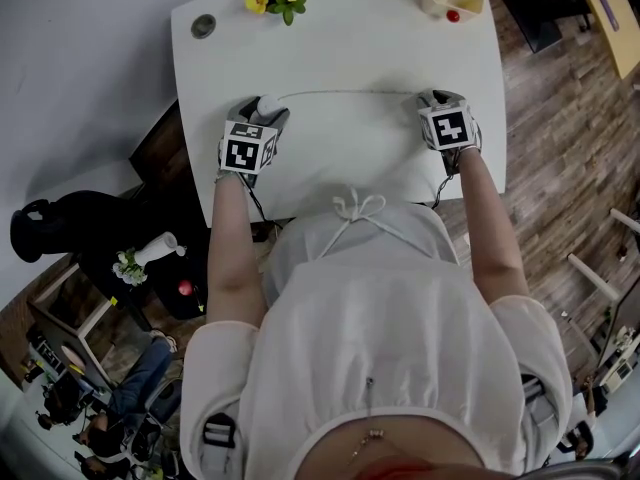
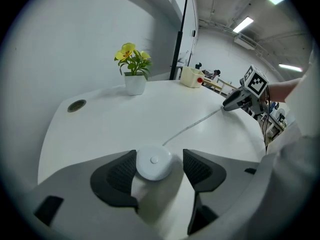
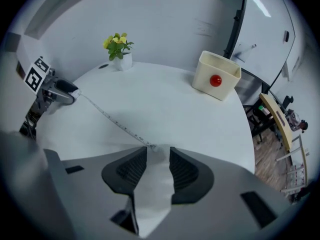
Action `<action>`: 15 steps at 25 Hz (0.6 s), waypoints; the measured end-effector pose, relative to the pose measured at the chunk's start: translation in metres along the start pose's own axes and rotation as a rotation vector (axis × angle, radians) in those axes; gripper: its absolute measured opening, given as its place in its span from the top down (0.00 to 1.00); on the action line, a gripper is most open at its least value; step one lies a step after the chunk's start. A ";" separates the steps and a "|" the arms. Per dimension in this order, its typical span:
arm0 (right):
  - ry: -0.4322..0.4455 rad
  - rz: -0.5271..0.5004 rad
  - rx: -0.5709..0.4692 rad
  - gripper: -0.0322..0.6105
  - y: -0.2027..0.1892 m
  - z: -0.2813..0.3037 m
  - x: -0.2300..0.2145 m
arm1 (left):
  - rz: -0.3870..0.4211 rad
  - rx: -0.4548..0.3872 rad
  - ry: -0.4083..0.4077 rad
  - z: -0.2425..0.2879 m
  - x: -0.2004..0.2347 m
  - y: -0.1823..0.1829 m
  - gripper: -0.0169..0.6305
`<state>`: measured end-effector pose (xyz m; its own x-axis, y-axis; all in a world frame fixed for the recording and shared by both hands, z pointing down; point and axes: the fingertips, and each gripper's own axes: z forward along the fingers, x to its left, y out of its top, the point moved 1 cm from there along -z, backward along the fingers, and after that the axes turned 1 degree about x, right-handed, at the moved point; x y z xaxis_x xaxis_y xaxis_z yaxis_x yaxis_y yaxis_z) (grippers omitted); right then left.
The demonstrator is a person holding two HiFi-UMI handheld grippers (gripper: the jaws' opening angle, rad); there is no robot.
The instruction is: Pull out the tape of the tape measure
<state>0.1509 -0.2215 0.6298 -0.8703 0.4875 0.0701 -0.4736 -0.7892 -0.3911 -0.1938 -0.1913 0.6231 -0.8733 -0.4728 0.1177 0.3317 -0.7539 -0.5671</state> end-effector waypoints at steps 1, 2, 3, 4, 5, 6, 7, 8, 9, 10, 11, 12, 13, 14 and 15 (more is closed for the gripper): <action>-0.001 0.011 -0.008 0.72 0.000 -0.002 -0.001 | 0.000 -0.004 -0.004 0.000 -0.002 0.001 0.50; -0.004 0.019 -0.015 0.72 0.000 -0.005 -0.002 | 0.003 -0.009 0.001 -0.001 -0.003 0.002 0.47; -0.006 0.019 -0.026 0.72 0.001 -0.007 -0.002 | 0.007 -0.016 0.012 -0.004 -0.002 0.003 0.46; -0.005 0.016 -0.041 0.72 0.003 -0.009 -0.002 | 0.006 -0.029 0.024 -0.007 -0.001 0.006 0.46; -0.004 0.015 -0.057 0.72 0.006 -0.013 -0.001 | 0.000 -0.046 0.035 -0.011 0.001 0.009 0.46; -0.002 0.020 -0.072 0.72 0.010 -0.019 0.001 | -0.010 -0.066 0.046 -0.016 0.003 0.013 0.46; 0.000 0.028 -0.089 0.72 0.014 -0.025 0.002 | -0.019 -0.088 0.058 -0.022 0.004 0.017 0.46; 0.004 0.035 -0.111 0.72 0.018 -0.032 0.003 | -0.024 -0.110 0.072 -0.029 0.005 0.022 0.46; 0.010 0.042 -0.139 0.72 0.022 -0.037 0.003 | -0.024 -0.133 0.088 -0.036 0.006 0.028 0.46; 0.017 0.049 -0.173 0.73 0.027 -0.042 0.003 | -0.017 -0.155 0.103 -0.044 0.006 0.033 0.46; 0.024 0.057 -0.208 0.73 0.032 -0.047 0.002 | -0.007 -0.176 0.114 -0.053 0.005 0.040 0.46; 0.028 0.063 -0.242 0.73 0.037 -0.052 0.002 | 0.008 -0.198 0.122 -0.061 0.003 0.046 0.46; 0.030 0.066 -0.276 0.73 0.043 -0.059 0.002 | 0.024 -0.224 0.128 -0.070 0.000 0.054 0.46; 0.031 0.065 -0.310 0.73 0.049 -0.067 0.002 | 0.041 -0.254 0.136 -0.079 -0.003 0.062 0.46; 0.031 0.063 -0.345 0.74 0.056 -0.075 0.003 | 0.053 -0.288 0.143 -0.089 -0.006 0.071 0.46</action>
<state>0.1324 -0.2363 0.5391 -0.8890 0.4577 0.0100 -0.3411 -0.6476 -0.6814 -0.1962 -0.2017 0.5096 -0.9055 -0.4238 -0.0226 0.2815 -0.5598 -0.7793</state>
